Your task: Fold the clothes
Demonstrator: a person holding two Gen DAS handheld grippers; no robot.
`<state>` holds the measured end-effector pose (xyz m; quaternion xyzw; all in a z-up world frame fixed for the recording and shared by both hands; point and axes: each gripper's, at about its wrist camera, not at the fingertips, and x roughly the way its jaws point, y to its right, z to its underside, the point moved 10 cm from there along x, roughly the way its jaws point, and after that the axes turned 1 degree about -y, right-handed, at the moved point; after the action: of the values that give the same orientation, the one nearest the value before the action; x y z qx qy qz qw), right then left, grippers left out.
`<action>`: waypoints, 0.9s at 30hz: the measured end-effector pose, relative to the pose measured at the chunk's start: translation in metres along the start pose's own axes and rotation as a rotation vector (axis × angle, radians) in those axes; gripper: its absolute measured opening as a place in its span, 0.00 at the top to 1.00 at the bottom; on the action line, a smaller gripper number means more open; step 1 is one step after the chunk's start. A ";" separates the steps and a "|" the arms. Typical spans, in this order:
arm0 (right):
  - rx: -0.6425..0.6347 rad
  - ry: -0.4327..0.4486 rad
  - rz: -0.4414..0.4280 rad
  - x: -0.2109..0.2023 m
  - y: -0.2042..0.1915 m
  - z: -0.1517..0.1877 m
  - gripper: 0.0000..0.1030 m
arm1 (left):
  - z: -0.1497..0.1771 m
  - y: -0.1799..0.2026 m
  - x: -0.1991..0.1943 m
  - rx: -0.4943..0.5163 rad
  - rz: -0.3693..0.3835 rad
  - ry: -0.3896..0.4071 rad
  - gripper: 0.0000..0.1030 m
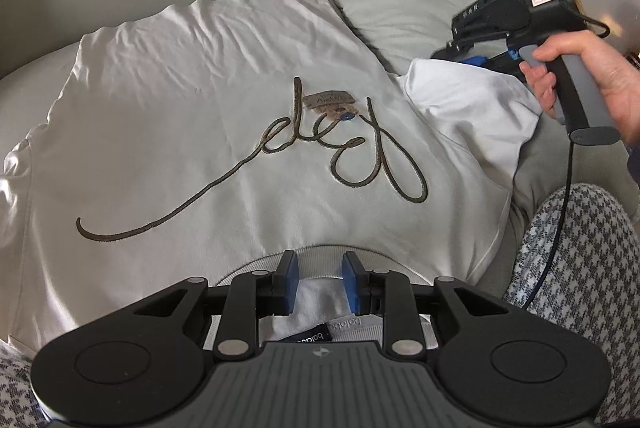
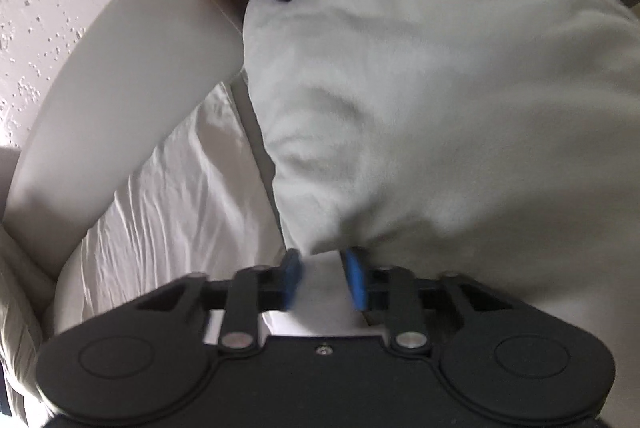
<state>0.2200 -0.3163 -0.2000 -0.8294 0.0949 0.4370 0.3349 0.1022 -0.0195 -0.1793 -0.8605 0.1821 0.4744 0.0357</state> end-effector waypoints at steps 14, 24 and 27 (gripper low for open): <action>-0.256 0.346 0.284 -0.044 -0.008 -0.001 0.95 | 0.000 -0.002 0.003 0.006 -0.029 0.019 0.74; 0.211 0.186 -0.095 -0.121 0.062 0.046 0.63 | 0.005 -0.011 -0.019 -0.024 -0.038 0.044 0.73; 0.218 0.160 -0.081 -0.120 0.074 0.060 0.63 | 0.006 -0.011 -0.028 -0.044 -0.023 0.053 0.73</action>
<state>0.0752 -0.3503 -0.1640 -0.8234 0.1346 0.3428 0.4318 0.0870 -0.0001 -0.1606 -0.8754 0.1627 0.4548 0.0174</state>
